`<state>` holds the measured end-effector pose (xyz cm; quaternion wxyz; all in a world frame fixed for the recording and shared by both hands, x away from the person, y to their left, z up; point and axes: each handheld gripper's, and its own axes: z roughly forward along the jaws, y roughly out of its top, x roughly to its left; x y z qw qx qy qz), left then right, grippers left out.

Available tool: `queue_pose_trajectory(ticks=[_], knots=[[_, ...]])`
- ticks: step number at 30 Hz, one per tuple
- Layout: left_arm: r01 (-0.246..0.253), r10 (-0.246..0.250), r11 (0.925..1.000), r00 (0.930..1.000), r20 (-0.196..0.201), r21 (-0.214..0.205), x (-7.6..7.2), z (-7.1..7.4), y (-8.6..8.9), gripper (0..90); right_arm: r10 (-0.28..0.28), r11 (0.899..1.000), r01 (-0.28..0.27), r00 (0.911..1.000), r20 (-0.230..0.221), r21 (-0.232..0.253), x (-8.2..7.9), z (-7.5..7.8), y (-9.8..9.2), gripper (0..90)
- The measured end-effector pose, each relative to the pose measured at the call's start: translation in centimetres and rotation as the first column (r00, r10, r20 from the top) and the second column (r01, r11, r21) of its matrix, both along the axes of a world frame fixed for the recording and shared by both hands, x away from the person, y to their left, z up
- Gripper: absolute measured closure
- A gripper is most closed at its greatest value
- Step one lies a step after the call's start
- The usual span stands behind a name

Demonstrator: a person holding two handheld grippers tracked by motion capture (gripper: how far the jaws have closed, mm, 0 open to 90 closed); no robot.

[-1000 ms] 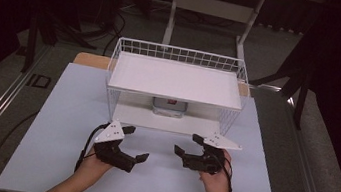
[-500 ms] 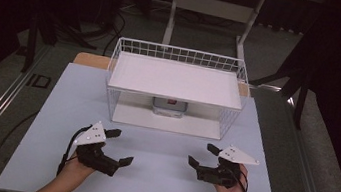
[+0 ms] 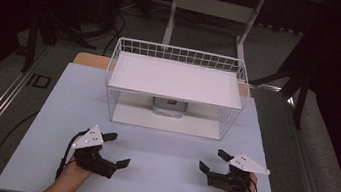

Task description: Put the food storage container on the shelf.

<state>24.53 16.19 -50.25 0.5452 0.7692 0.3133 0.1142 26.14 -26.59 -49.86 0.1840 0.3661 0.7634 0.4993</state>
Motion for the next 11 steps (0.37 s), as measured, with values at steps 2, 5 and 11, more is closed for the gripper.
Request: queue_pose_trajectory(ticks=[2, 5, 11], knots=[[0.002, -0.002, 1.0000, 1.0000, -0.006, -0.004, -0.04, -0.10, -0.10, 1.1, -0.014, 1.000, 0.014, 0.9999, -0.003, -0.004, 0.25, -0.02, -0.21, 15.0], [0.009, -0.009, 0.9999, 0.9998, -0.020, -0.008, -0.07, -0.35, -0.16, 1.1, -0.018, 1.000, 0.018, 0.9998, -0.013, 0.000, 0.45, -0.18, -0.34, 15.0], [0.019, -0.019, 0.9998, 0.9997, -0.016, -0.003, -0.15, -0.38, -0.12, 1.1, 0.002, 1.000, -0.002, 1.0000, -0.002, -0.018, 0.50, -0.37, 0.04, 15.0]])
